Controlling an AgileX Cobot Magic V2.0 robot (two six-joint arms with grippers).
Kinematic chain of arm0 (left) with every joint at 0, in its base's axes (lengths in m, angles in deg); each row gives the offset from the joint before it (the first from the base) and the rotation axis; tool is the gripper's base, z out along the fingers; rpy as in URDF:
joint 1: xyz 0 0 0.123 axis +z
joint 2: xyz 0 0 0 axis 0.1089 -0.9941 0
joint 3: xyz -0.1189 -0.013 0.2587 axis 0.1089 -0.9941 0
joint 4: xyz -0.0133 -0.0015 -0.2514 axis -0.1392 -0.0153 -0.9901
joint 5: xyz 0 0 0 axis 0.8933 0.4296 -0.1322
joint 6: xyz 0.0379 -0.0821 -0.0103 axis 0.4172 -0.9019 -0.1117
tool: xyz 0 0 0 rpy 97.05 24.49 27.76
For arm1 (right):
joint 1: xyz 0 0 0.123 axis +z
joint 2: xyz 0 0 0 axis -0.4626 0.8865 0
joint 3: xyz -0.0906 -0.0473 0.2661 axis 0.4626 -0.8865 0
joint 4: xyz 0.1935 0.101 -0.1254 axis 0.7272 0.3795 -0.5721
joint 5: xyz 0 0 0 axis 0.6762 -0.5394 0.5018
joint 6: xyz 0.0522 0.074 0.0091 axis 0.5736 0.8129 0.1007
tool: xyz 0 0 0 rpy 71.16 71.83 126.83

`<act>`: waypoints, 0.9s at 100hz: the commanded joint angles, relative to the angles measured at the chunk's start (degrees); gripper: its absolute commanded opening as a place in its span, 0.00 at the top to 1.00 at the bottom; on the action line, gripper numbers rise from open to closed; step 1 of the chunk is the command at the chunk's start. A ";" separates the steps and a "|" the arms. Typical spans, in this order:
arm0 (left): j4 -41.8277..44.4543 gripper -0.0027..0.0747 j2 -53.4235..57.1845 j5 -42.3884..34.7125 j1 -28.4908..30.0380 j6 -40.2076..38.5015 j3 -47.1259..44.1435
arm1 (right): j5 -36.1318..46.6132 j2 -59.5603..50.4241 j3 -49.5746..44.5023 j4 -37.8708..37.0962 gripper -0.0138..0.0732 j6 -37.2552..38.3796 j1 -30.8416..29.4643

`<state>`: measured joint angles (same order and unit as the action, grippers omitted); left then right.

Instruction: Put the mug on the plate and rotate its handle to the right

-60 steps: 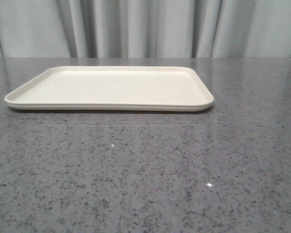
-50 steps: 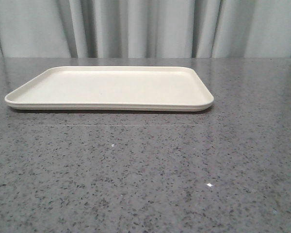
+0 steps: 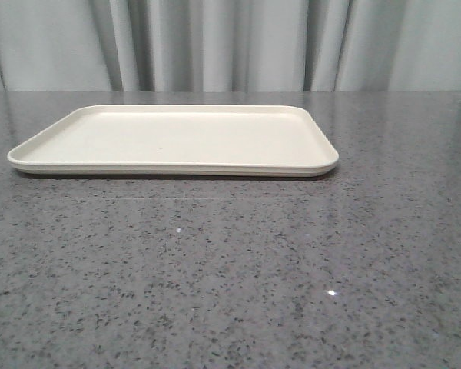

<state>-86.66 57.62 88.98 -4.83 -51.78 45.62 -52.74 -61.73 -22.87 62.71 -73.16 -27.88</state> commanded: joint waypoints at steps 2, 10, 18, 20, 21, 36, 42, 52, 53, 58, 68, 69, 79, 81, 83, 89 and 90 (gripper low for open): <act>-0.16 0.99 1.69 -3.92 0.26 -0.06 -0.47 | 4.32 -1.29 -0.02 0.31 0.92 -0.57 -0.36; -0.16 0.99 1.69 -3.92 0.26 -0.06 -0.47 | 4.32 -1.29 -0.02 0.31 0.92 -0.57 -0.36; -0.16 0.99 1.69 -3.92 0.26 -0.06 -0.47 | 4.32 -1.29 -0.02 0.31 0.92 -0.57 -0.36; -0.16 0.99 1.69 -3.92 0.26 -0.06 -0.47 | 4.32 -1.29 -0.02 0.31 0.92 -0.57 -0.36; -0.16 0.99 1.69 -3.92 0.26 -0.06 -0.47 | 4.32 -1.29 -0.02 0.31 0.92 -0.57 -0.36; -0.16 0.99 1.69 -3.92 0.26 -0.06 -0.47 | 4.32 -1.29 -0.02 0.31 0.92 -0.57 -0.36; -0.16 0.99 1.69 -3.92 0.26 -0.06 -0.47 | 4.32 -1.29 -0.02 0.31 0.92 -0.57 -0.36; -0.16 0.99 1.69 -3.92 0.26 -0.06 -0.47 | 4.32 -1.29 -0.02 0.31 0.92 -0.57 -0.36; -0.16 0.99 1.69 -3.92 0.26 -0.06 -0.47 | 4.32 -1.29 -0.02 0.31 0.92 -0.57 -0.36; -0.16 0.99 1.69 -3.92 0.26 -0.06 -0.47 | 4.32 -1.29 -0.02 0.31 0.92 -0.57 -0.36; -0.16 0.99 1.69 -3.92 0.26 -0.06 -0.47 | 4.32 -1.29 -0.02 0.31 0.92 -0.57 -0.36; -0.16 0.99 1.69 -3.92 0.26 -0.06 -0.47 | 4.32 -1.29 -0.02 0.31 0.92 -0.57 -0.36; -0.16 0.99 1.69 -3.92 0.26 -0.06 -0.47 | 4.32 -1.29 -0.02 0.31 0.92 -0.57 -0.36; -0.16 0.99 1.69 -3.92 0.26 -0.06 -0.47 | 4.32 -1.29 -0.02 0.31 0.92 -0.57 -0.36; -0.16 0.99 1.69 -3.92 0.26 -0.06 -0.47 | 4.65 -1.29 0.03 0.31 0.92 -0.57 -0.35; -0.16 0.99 1.69 -4.49 0.26 -0.06 -0.47 | 4.65 -1.29 0.03 0.31 0.92 -0.57 -0.35; -0.16 0.99 1.69 -4.50 0.26 -0.06 -0.47 | 4.65 -1.29 0.03 0.31 0.92 -0.57 -0.35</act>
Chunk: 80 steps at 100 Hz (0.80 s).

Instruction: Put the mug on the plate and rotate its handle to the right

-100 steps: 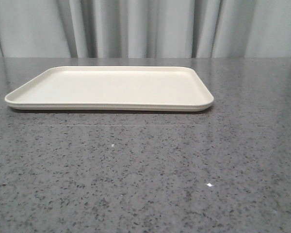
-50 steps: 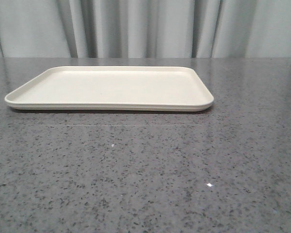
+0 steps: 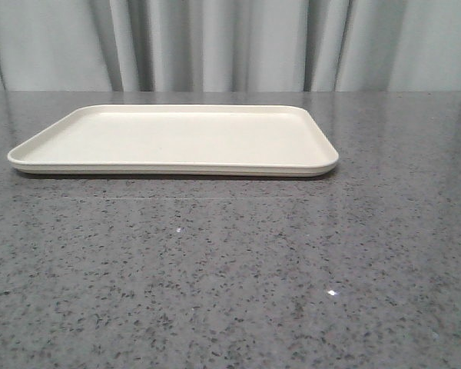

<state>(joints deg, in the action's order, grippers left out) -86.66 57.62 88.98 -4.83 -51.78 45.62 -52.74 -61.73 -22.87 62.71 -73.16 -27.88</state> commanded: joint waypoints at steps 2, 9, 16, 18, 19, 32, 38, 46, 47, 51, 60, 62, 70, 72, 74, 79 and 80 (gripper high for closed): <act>-0.16 0.99 1.69 -4.79 0.26 -0.06 -0.47 | 4.65 -1.29 0.03 0.31 0.92 -0.57 -0.35; -0.16 0.99 1.69 -5.67 0.26 -0.06 -0.47 | 4.65 -1.29 0.03 0.31 0.92 -0.57 -0.35; -0.16 0.99 1.69 -6.38 0.26 -0.06 -0.47 | 4.65 -1.29 0.03 0.31 0.92 -0.57 -0.35; -0.16 0.99 1.69 -6.64 0.26 -0.06 -0.47 | 4.65 -1.29 0.03 0.31 0.92 -0.57 -0.35; -0.16 0.99 1.69 -6.65 0.26 -0.06 -0.47 | 4.65 -1.29 0.03 0.31 0.92 -0.57 -0.35; -0.16 0.99 1.69 -9.55 0.26 -0.06 -0.47 | 4.65 -1.29 0.03 0.31 0.92 -0.57 -0.35; -0.16 0.99 1.69 -10.22 0.26 -0.06 -0.47 | 4.65 -1.29 0.03 0.31 0.92 -0.57 -0.35; -0.16 0.99 1.69 -10.35 0.26 -0.06 -0.47 | 4.65 -1.29 0.03 0.31 0.92 -0.57 -0.35; -0.16 0.99 1.69 -10.35 0.26 -0.06 -0.47 | 4.65 -1.29 0.03 0.31 0.92 -0.57 -0.35; -0.16 0.99 1.69 -10.35 0.26 -0.06 -0.47 | 4.65 -1.29 0.03 0.31 0.92 -0.57 -0.35; -0.16 0.99 1.69 -10.35 0.26 -0.15 -0.47 | 5.20 -1.29 0.03 0.31 0.92 -0.57 -0.35; -0.16 0.99 1.69 -10.35 0.26 -0.15 -0.47 | 5.26 -1.29 0.03 0.31 0.92 -0.57 -0.35; -0.16 0.99 1.69 -10.46 0.26 -0.15 -0.47 | 5.26 -1.29 0.03 0.31 0.92 -0.57 -0.35; -0.16 0.99 1.69 -10.65 0.26 -0.15 -0.47 | 5.34 -1.29 0.03 0.31 0.92 -0.57 -0.35; -0.16 0.99 1.69 -10.88 0.26 -0.15 -0.47 | 5.40 -1.29 0.03 0.31 0.92 -0.57 -0.35; -0.16 0.99 1.69 -11.56 0.26 -0.15 -0.47 | 5.45 -1.29 0.03 0.31 0.92 -0.57 -0.35; -0.16 0.99 1.69 -11.68 0.26 -0.15 -0.47 | 5.53 -1.29 0.03 0.31 0.92 -0.57 -0.35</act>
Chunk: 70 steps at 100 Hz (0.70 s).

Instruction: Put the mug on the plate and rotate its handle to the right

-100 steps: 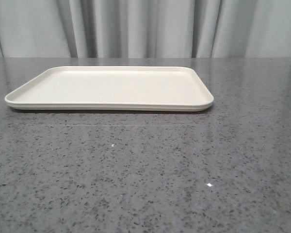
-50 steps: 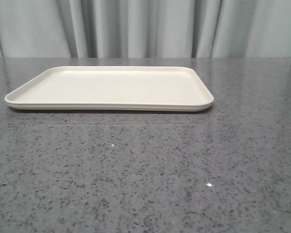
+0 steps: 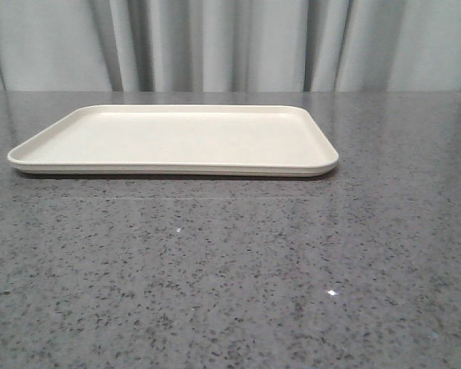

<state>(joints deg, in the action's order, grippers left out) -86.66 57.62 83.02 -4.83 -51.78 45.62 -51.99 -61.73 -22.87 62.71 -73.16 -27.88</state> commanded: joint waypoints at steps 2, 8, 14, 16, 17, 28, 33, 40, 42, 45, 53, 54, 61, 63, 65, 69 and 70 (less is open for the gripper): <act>-0.16 0.99 1.69 -6.07 0.26 -0.15 -0.47 | 4.79 -1.29 0.03 0.31 0.92 -0.57 -0.35; -0.16 0.99 1.69 -6.91 0.26 -0.15 -0.47 | 4.78 -1.29 0.03 0.36 0.92 -0.57 -0.35; -0.16 0.99 1.69 -7.29 0.26 -0.15 -0.47 | 4.78 -1.29 0.03 0.36 0.92 -0.57 -0.35; -0.16 0.99 1.69 -7.29 0.26 -0.15 -0.47 | 4.78 -1.29 0.03 0.36 0.92 -0.57 -0.35; -0.16 0.99 1.69 -7.29 0.26 -0.15 -0.47 | 4.78 -1.29 0.03 0.36 0.92 -0.57 -0.35; -0.16 0.99 1.69 -6.81 0.26 -0.15 -0.47 | 4.78 -1.29 0.03 0.36 0.92 -0.57 -0.35; -0.16 0.99 1.69 -6.81 0.26 -0.15 -0.47 | 4.78 -1.29 0.03 0.36 0.92 -0.57 -0.35; -0.16 0.99 1.69 -6.81 0.26 -0.15 -0.47 | 4.78 -1.29 0.03 0.36 0.92 -0.57 -0.35; -0.26 0.99 1.69 -6.69 0.26 -0.18 -0.47 | 4.73 -1.29 0.03 0.36 0.92 -0.57 -0.35; -0.40 0.99 1.69 -6.48 0.26 -0.18 -0.47 | 4.73 -1.29 0.03 0.36 0.92 -0.57 -0.35; -2.56 0.99 1.69 -4.86 0.26 -0.18 -0.47 | 4.73 -1.29 0.03 0.36 0.92 -0.57 -0.35; -2.71 0.99 1.69 -4.46 0.26 -0.18 -0.47 | 4.67 -1.29 0.03 0.36 0.92 -0.57 -0.35; -3.59 0.99 1.69 -3.32 0.26 -0.18 -0.47 | 4.67 -1.29 0.03 0.36 0.92 -0.57 -0.35; -3.59 0.99 1.69 -3.07 0.26 -0.18 -0.47 | 4.67 -1.29 0.03 0.36 0.92 -0.57 -0.35; -3.59 0.99 1.69 -3.02 0.26 -0.18 -0.47 | 4.67 -1.29 0.03 0.36 0.92 -0.57 -0.35; -3.59 0.99 1.69 -2.86 0.26 -0.18 -0.47 | 4.62 -1.29 0.03 0.36 0.92 -0.57 -0.35; -3.59 0.99 1.69 -2.86 0.26 -0.18 -0.47 | 4.62 -1.29 0.03 0.36 0.92 -0.57 -0.35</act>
<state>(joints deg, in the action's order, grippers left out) -89.38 57.62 83.38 -4.83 -51.78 45.62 -51.76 -61.73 -22.87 62.71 -73.16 -27.88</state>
